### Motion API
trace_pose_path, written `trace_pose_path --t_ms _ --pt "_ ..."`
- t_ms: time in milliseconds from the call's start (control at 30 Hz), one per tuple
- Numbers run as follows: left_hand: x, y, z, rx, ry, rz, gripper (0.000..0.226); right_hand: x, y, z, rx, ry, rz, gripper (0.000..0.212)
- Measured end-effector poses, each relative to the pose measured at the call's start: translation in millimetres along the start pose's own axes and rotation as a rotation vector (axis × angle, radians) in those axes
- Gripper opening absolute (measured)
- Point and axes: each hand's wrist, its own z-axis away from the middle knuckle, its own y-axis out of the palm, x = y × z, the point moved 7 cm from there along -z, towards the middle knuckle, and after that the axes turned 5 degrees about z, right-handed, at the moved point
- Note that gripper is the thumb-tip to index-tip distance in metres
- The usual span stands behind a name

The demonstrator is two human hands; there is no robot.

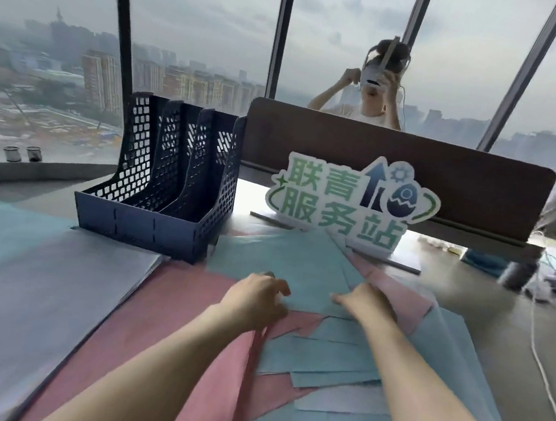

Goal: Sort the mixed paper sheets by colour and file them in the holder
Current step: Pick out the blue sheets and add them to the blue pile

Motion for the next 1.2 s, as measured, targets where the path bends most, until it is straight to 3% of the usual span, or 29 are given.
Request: trace_pose_path --t_ms 100,200,300,400,533,600,667,767,833,867,933,1033,1200 --pt "-6 18 -12 0.042 -0.030 -0.079 0.037 7 6 -15 0.061 0.037 -0.009 0.066" --pt "-3 23 -17 0.041 -0.054 -0.090 0.027 13 12 -25 0.093 0.046 -0.023 0.037" --pt "-3 22 -18 0.018 -0.075 0.023 0.012 21 0 -26 -0.046 -0.062 -0.122 0.019" --pt "-1 31 -18 0.062 -0.270 0.575 0.025 18 -23 -18 -0.203 -0.103 -0.479 0.013" --pt "-15 49 -20 0.180 -0.564 1.317 0.051 11 -40 -2 -0.225 -0.046 -0.907 0.014" --pt "-18 46 -31 0.103 -0.581 1.548 0.047 15 -46 10 -0.157 -0.074 -1.045 0.012" --pt "-12 37 -43 -0.088 -0.571 1.704 0.035 25 -47 21 -0.002 -0.192 -1.052 0.013" --pt "11 18 -41 -0.405 -0.639 1.697 0.011 33 -39 33 0.177 -0.341 -0.901 0.020" --pt "32 6 -30 -0.539 -0.669 1.563 0.012 27 -32 25 0.156 -0.343 -0.826 0.024" --pt "42 1 -23 -0.572 -0.660 1.499 0.016 24 -29 15 0.093 -0.357 -0.682 0.023" --pt "59 -8 -9 -0.593 -0.641 1.366 0.022 32 -19 -1 0.021 -0.469 -0.169 0.039" --pt "82 -19 8 -0.615 -0.666 1.223 0.023 60 6 -9 0.127 -0.662 0.414 0.066" --pt "117 -21 20 -0.649 -0.706 1.175 0.031 94 17 -19 0.178 -0.770 0.747 0.070"
